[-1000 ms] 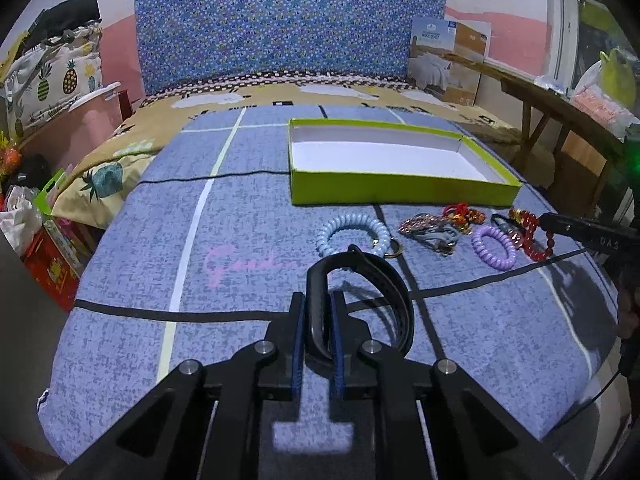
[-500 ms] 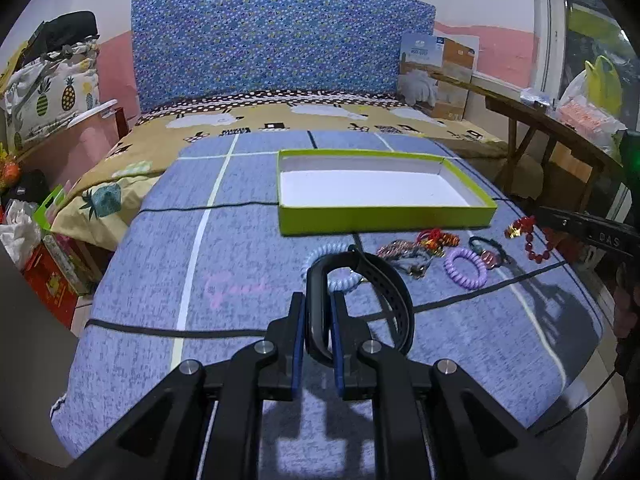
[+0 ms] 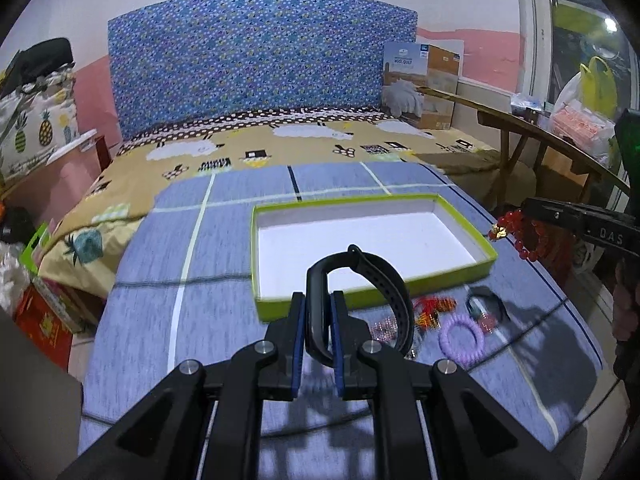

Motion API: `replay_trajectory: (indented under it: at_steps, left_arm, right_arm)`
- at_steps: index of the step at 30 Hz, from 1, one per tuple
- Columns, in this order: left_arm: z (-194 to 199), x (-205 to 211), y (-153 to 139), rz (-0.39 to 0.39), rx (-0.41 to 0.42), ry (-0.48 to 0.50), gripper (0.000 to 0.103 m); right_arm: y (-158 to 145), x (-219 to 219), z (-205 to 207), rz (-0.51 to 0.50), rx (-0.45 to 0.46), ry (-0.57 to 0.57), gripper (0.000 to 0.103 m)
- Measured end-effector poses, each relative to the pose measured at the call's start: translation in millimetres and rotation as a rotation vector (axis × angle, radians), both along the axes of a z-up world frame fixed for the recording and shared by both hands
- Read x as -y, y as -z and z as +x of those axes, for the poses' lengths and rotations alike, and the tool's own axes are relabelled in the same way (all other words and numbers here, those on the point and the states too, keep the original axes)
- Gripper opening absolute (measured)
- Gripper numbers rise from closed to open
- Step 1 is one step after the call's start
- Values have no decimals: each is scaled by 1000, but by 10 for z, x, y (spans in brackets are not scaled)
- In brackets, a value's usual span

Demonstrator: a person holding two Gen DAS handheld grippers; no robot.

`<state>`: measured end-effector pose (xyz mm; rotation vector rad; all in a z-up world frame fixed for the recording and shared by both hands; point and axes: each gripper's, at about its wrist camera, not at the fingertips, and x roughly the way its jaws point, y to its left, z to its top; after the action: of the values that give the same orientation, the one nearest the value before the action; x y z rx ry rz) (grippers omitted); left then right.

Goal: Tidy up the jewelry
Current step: 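Drop the red beads in the box with the right tool while the left tool carries the band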

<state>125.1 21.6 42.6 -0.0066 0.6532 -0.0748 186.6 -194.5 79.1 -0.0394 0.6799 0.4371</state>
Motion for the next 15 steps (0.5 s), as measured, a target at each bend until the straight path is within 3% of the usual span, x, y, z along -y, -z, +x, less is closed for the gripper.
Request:
replay_trajectory:
  at_steps: [8,15]
  left_arm:
    - [567,-86,-19,6,-11,-13,12]
    - [1108,-175,244,28,-87,-50,12]
  right_arm:
    - [128,-107,517,-18,-34,8,9]
    - [367,-106,925,-28,-84,34,9]
